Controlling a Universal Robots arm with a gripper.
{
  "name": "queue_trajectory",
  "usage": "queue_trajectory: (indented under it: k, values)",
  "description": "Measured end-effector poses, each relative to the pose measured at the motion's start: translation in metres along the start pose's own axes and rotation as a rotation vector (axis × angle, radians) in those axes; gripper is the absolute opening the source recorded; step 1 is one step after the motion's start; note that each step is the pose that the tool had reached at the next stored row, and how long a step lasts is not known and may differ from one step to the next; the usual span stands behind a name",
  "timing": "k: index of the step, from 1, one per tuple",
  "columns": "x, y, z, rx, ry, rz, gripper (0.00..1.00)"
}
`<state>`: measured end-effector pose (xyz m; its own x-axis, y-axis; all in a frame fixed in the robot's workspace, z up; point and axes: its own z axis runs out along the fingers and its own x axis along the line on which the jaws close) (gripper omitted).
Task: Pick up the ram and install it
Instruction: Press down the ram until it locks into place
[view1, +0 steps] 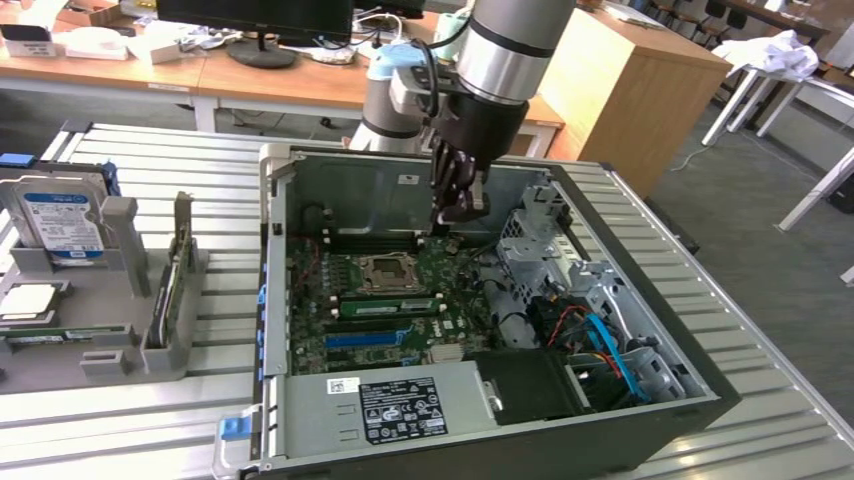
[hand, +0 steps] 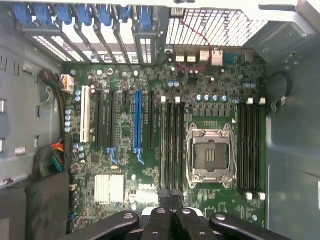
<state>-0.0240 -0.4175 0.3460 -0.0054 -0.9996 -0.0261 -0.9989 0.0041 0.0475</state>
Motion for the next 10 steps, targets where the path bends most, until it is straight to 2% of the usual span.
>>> queue_trajectory:
  k: [6, 10]
  values:
    - [0.001, -0.0147, -0.0008, -0.0001, 0.0002, -0.001, 0.11]
    - [0.001, -0.0188, -0.0009, -0.0001, 0.0001, -0.002, 0.11]
